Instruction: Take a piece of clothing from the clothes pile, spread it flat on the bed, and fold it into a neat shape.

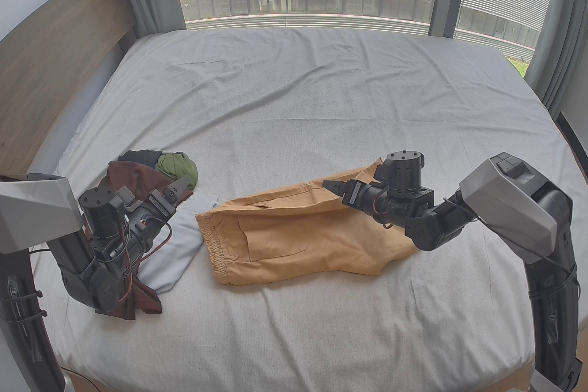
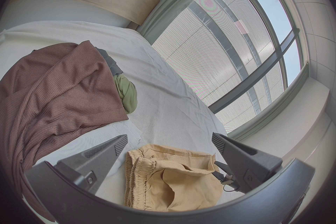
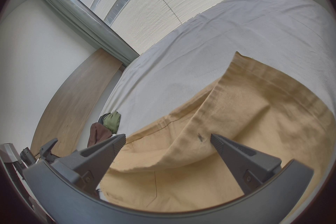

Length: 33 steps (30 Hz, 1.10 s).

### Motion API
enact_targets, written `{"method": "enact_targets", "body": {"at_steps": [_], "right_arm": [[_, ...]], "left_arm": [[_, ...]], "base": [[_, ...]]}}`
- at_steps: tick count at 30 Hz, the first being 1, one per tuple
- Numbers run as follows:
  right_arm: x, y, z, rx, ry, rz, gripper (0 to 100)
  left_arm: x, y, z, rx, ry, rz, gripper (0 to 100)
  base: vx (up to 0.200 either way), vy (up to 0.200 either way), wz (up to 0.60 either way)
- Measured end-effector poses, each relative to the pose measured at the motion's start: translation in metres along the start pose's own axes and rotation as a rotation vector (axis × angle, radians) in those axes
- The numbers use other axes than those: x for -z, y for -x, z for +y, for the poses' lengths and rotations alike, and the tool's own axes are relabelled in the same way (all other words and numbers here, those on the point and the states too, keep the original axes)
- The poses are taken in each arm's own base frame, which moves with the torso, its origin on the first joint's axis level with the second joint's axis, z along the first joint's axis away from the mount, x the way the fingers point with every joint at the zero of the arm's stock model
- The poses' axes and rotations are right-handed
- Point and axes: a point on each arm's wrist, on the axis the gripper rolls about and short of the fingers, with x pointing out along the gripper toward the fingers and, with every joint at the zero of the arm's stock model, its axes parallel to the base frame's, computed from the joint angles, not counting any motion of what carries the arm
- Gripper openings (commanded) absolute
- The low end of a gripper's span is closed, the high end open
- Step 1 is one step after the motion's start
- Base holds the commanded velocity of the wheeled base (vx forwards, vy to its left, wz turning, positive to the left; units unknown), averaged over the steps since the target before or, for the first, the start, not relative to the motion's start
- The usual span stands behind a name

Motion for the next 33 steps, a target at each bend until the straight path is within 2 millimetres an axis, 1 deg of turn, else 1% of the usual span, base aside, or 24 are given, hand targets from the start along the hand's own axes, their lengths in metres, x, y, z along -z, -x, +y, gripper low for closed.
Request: {"method": "enact_targets", "body": {"at_steps": [5,9,13,17,21,25,29,33], "right_arm": [[-0.003,-0.022,-0.001,-0.007,0.008,-0.041,100],[-0.004,-0.034,-0.008,0.024,0.006,-0.085,100],[-0.003,-0.038,-0.017,0.044,-0.001,-0.101,100],[-0.006,-0.038,-0.023,0.068,-0.006,-0.119,100],[-0.01,-0.034,-0.029,0.09,-0.012,-0.131,100],[-0.012,-0.025,-0.033,0.093,-0.014,-0.154,100],[-0.013,-0.01,-0.036,0.1,-0.017,-0.159,100],[-0.019,0.011,-0.046,0.111,-0.024,-0.194,100]], "left_arm": [[0.0,0.0,0.001,-0.002,0.001,-0.001,100],[-0.001,0.0,0.002,-0.004,0.002,-0.001,100],[-0.001,0.0,0.002,-0.004,0.002,-0.002,100],[-0.001,0.0,0.002,-0.005,0.002,0.0,100],[0.001,0.001,0.001,-0.005,0.001,0.006,100],[0.004,0.002,0.001,-0.005,0.001,0.021,100],[0.011,0.005,0.0,-0.003,0.0,0.05,100],[0.019,0.007,-0.002,-0.002,-0.014,0.083,100]], "base": [[0.0,0.0,0.0],[0.0,0.0,0.0],[0.0,0.0,0.0],[0.0,0.0,0.0],[0.0,0.0,0.0],[0.0,0.0,0.0],[0.0,0.0,0.0],[0.0,0.0,0.0]]}}
